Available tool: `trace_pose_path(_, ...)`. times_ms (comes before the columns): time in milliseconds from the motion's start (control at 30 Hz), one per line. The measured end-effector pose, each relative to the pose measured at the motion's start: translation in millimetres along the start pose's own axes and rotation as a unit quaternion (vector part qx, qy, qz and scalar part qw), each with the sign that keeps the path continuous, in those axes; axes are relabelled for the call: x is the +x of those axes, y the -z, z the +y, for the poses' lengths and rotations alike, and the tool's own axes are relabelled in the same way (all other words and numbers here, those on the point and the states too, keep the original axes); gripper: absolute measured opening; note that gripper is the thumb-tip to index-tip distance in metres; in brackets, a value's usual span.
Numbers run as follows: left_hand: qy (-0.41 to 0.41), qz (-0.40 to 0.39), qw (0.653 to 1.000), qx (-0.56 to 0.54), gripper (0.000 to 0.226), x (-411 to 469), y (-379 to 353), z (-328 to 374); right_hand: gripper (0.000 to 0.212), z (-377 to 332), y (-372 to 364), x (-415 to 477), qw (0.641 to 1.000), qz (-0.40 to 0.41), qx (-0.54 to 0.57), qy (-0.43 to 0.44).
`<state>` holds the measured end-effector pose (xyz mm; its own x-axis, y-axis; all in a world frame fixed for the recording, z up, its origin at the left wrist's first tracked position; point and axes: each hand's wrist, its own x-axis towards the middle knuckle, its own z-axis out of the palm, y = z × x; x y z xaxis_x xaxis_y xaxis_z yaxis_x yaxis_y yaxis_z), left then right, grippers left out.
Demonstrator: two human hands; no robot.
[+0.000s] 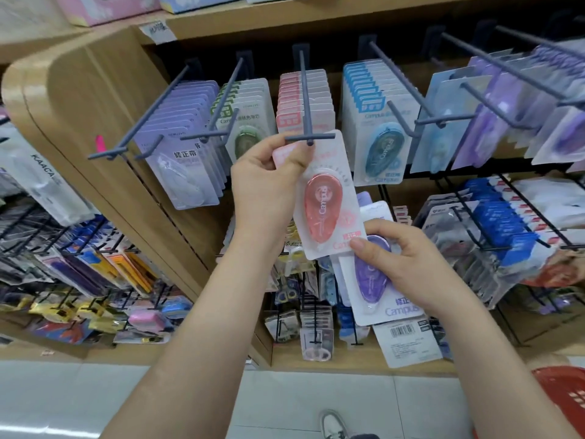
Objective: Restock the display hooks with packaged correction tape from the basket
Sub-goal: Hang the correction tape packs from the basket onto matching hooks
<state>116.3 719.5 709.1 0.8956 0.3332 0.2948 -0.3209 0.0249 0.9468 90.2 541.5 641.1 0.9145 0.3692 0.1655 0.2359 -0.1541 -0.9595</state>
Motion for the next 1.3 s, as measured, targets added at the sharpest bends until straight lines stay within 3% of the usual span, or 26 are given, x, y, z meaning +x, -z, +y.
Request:
trace_pose_path(133, 0.071, -0.004, 0.993, -0.092, 0.015, -2, 0, -2, 0.019, 1, -8, 1, 0.999, 0.024, 0.021, -0.008)
trace_pose_path(300, 0.024, -0.050, 0.996, 0.064, 0.056, -52, 15, -12, 0.011, 1, -19, 5, 0.998, 0.055, 0.038, -0.017)
trace_pose_path(367, 0.008, -0.062, 0.993, 0.105, 0.054, -61, 18, -21, 0.010, 2, -23, 8, 0.997, 0.068, 0.029, -0.027)
trace_pose_path(433, 0.013, -0.025, 0.993, 0.118, 0.052, -52, 20, -29, 0.010, 3, -26, 9, 0.993, 0.114, 0.005, -0.028)
trace_pose_path(567, 0.003, 0.034, 0.980, 0.194, 0.050, -27, 18, -38, 0.025, -2, -24, 10, 0.975, 0.221, -0.020, 0.002)
trace_pose_path(667, 0.002, 0.041, 0.971, 0.237, 0.052, -13, 10, -40, 0.033, -9, -26, 10, 0.967, 0.251, 0.000, 0.037)
trace_pose_path(800, 0.016, 0.005, 0.957, 0.289, 0.053, -15, 13, -41, 0.054, -13, -31, 13, 0.961, 0.268, 0.064, 0.038)
trace_pose_path(933, 0.071, -0.080, 0.974, 0.199, 0.039, -68, 26, -30, 0.069, -13, -32, 18, 0.933, 0.317, 0.172, 0.011)
trace_pose_path(1033, 0.197, -0.198, 0.952, 0.129, 0.057, -105, 32, -29, 0.065, -13, -32, 23, 0.905, 0.330, 0.267, -0.011)
trace_pose_path(1100, 0.208, -0.191, 0.951, 0.127, 0.059, -112, 34, -33, 0.054, -13, -36, 25, 0.890, 0.323, 0.320, -0.016)
trace_pose_path(1300, 0.216, -0.159, 0.957, 0.113, 0.031, -105, 49, -18, 0.026, -13, -38, 29, 0.866, 0.329, 0.372, -0.051)
